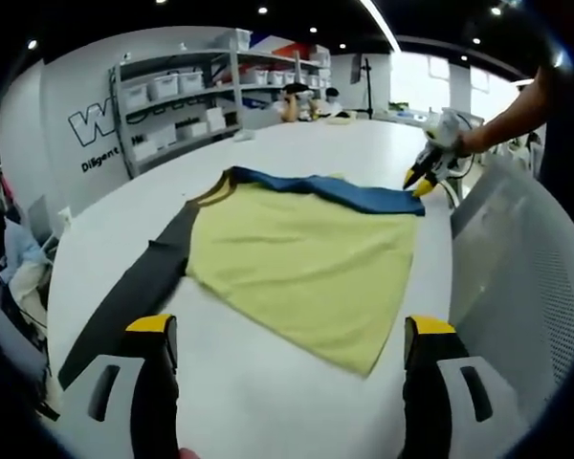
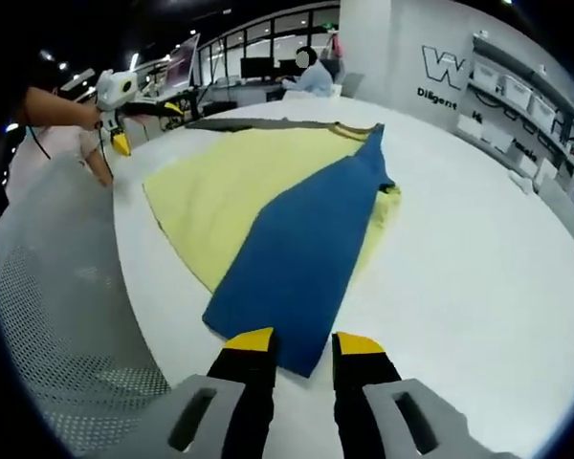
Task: Fold the garment on the visible template until the final outline fits inside the template.
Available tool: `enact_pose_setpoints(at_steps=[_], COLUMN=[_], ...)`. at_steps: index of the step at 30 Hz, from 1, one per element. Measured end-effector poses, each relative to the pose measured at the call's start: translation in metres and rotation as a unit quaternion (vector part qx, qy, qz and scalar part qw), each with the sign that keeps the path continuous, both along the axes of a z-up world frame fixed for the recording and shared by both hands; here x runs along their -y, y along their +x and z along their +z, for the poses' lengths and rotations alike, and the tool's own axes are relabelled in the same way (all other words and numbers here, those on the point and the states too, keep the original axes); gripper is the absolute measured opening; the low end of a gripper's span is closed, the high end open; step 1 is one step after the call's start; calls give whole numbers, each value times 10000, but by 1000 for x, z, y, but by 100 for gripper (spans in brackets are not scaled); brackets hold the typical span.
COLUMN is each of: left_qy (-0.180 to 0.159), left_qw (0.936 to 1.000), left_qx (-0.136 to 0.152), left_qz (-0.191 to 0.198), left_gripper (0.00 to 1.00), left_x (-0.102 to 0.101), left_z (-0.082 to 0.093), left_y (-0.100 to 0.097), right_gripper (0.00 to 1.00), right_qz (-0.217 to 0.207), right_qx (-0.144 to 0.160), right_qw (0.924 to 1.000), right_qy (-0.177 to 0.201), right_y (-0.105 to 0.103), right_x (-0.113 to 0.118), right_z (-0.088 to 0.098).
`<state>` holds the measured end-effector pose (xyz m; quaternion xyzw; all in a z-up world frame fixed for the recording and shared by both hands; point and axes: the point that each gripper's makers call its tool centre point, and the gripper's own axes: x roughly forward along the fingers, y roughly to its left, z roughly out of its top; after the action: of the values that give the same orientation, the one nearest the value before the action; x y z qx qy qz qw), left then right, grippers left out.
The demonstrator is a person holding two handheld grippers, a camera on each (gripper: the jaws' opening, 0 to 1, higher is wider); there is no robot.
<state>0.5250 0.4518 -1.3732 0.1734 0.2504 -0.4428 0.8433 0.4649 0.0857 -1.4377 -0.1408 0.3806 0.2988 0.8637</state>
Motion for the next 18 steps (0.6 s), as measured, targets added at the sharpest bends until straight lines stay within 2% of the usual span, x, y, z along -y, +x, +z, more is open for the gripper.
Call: enact_pose_setpoints(at_steps=[7, 12, 18], left_qy=[-13, -2, -16], left_qw=[10000, 10000, 10000], left_qx=[-3, 1, 2], left_qz=[0, -13, 21], left_gripper=[97, 96, 96], left_x=[2, 4, 4], left_z=[0, 0, 1], left_y=[-1, -1, -1], right_gripper=[0, 0, 0], right_qz=[-142, -141, 11], right_qx=[-192, -186, 12], right_qw=[9997, 9997, 10000], right_qy=[57, 52, -75], right_y=[-1, 0, 7], right_x=[2, 2, 4], right_z=[-3, 5, 22])
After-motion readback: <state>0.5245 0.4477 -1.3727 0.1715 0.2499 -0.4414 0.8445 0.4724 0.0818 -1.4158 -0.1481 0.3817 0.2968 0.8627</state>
